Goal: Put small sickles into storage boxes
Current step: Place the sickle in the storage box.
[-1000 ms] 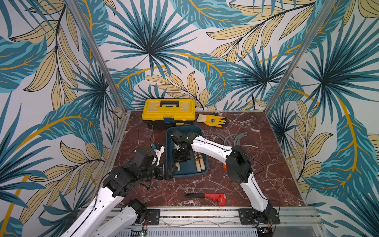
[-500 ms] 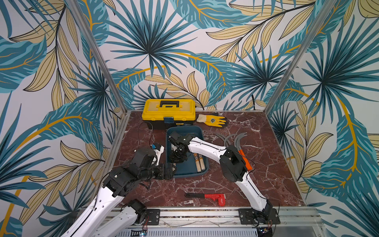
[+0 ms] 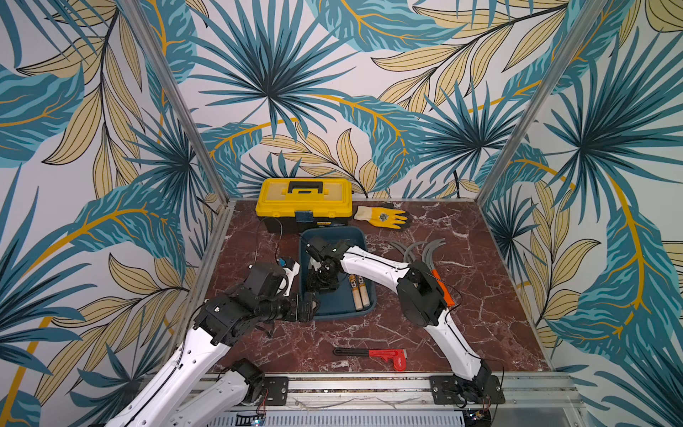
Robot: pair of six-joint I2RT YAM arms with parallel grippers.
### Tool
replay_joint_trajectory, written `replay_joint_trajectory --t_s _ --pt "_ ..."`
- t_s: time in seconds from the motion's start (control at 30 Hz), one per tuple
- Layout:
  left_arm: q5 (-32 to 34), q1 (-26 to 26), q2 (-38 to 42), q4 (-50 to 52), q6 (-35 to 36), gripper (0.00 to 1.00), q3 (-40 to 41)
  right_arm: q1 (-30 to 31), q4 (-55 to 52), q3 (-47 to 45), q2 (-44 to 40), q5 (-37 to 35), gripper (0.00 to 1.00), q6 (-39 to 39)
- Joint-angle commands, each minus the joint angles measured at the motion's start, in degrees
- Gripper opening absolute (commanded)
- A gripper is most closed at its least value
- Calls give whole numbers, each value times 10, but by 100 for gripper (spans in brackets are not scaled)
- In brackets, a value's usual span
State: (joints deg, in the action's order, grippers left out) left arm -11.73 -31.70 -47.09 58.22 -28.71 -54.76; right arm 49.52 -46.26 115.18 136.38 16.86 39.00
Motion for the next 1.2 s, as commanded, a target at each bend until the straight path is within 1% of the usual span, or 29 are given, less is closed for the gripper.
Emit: replay_joint_trajectory --t_s 0.0,0.17,0.23,0.33,0.57,0.67,0.73,0.87,1.17 --pt "-7 6 -11 2 23 99 -28 -6 6 -29 -44 -15 52 -2" --pt "-9 7 -34 1 31 99 -47 -11 9 -59 -81 -27 52 -9" --pt "-9 7 -44 1 34 99 -54 -13 9 -73 -97 -33 54 -13" --pt "-10 7 -57 0 39 100 -64 -16 9 -94 -123 -43 59 -18" --pt "-34 7 -112 0 55 99 -96 -29 4 -138 -187 -61 75 -29" --pt "-51 7 -147 -2 58 99 -112 -31 4 -159 -211 -70 86 -31" --pt "-59 7 -165 -9 62 99 -120 -52 3 -171 -224 -70 91 -32" --pt "-70 7 -196 -31 66 99 -133 -67 -2 -187 -250 -80 99 -34" --pt "-101 3 -263 -84 67 99 -149 -99 -52 -213 -301 -129 100 -40"
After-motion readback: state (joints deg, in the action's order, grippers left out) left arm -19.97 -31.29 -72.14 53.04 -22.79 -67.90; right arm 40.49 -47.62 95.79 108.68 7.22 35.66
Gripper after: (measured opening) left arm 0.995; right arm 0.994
